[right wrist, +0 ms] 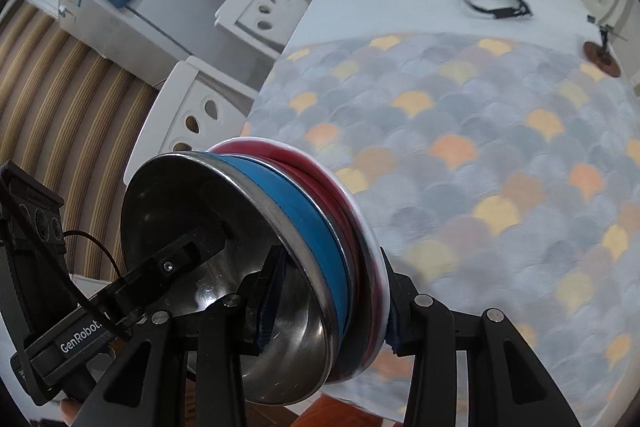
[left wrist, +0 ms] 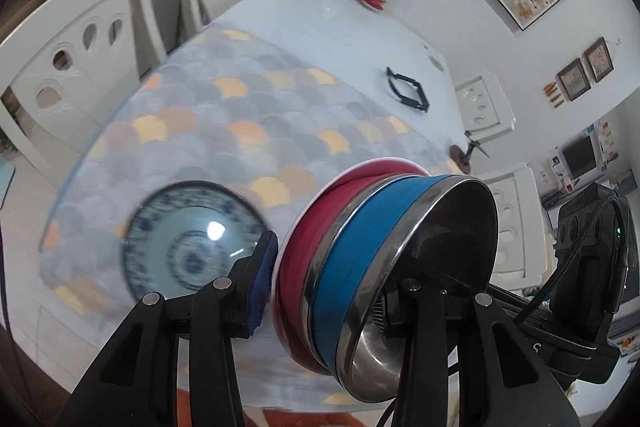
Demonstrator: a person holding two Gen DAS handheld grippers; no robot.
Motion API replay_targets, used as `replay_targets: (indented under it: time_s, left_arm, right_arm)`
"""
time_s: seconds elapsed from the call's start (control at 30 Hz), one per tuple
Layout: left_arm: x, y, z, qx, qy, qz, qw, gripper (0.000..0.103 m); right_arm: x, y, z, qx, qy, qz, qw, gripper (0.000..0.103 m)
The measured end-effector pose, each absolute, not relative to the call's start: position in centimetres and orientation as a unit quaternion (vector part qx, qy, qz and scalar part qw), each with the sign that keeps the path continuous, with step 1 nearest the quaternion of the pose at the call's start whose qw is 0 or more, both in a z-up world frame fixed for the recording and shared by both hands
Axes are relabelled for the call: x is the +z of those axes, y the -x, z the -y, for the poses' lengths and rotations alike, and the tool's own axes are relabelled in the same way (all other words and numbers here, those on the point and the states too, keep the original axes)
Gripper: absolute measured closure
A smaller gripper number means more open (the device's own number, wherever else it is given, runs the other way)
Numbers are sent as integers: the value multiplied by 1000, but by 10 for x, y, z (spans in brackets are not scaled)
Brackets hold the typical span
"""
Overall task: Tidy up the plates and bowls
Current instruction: 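Lift the nested bowls with both grippers and carry them over the plate stack, then lower the nested bowls onto the plate stack and open both grippers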
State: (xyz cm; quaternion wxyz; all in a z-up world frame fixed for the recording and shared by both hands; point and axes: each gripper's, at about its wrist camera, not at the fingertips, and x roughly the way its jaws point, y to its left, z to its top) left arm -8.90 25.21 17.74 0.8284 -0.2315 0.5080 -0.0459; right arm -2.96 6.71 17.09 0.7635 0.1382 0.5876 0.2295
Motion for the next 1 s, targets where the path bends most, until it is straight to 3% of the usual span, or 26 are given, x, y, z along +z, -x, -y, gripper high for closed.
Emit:
replay_targets:
  time_s: [0.3,0.6,1.0]
  left_arm:
    - [126,81,-330,-64,228,-559,795,66]
    - [77,68,-359,-99,225,-609,754,66]
    - [66,64,-367,-132,228,-610,748,66]
  right_arm:
    - [125,32,-144,183,-151,-631,739,62]
    - [83,32,-171,128,-158,-667,717,62]
    - [77,26,-173,87,-161,-662,727,62]
